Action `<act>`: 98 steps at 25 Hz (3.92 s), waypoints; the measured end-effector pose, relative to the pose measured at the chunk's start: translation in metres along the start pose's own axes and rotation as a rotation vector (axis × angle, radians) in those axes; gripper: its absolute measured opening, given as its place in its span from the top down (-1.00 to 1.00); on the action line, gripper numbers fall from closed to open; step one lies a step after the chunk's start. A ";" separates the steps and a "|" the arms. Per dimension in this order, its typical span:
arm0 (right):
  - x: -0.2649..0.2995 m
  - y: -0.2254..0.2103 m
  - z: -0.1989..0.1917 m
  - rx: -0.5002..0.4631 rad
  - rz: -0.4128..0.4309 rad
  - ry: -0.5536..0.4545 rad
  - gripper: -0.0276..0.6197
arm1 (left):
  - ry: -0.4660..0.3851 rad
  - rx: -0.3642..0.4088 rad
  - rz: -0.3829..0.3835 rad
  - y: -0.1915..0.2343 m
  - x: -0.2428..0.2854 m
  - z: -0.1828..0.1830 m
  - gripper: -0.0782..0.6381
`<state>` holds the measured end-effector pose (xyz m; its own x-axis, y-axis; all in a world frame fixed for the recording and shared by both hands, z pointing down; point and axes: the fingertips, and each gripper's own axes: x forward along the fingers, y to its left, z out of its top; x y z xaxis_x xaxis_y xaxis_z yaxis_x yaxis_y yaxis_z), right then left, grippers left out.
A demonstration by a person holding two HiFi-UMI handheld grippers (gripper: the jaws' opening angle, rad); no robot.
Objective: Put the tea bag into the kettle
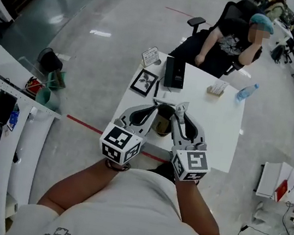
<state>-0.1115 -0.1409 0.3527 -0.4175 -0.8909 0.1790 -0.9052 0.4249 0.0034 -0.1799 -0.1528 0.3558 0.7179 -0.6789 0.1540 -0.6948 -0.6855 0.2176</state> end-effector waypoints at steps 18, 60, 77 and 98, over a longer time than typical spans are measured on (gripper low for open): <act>-0.006 0.006 -0.046 0.067 -0.026 0.139 0.60 | 0.096 -0.073 -0.049 0.022 -0.013 -0.041 0.76; 0.043 -0.001 -0.143 0.154 0.244 0.392 0.36 | 0.255 -0.188 0.092 0.058 0.045 -0.121 0.76; 0.016 0.029 -0.100 0.157 0.117 0.274 0.36 | 0.181 -0.130 0.012 0.042 -0.009 -0.086 0.76; -0.037 0.103 -0.012 0.069 0.075 -0.001 0.85 | -0.020 0.018 -0.177 -0.019 -0.084 -0.013 0.76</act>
<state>-0.1885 -0.0620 0.3581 -0.4844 -0.8571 0.1752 -0.8747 0.4784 -0.0780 -0.2266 -0.0793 0.3508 0.8283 -0.5520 0.0955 -0.5583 -0.7992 0.2226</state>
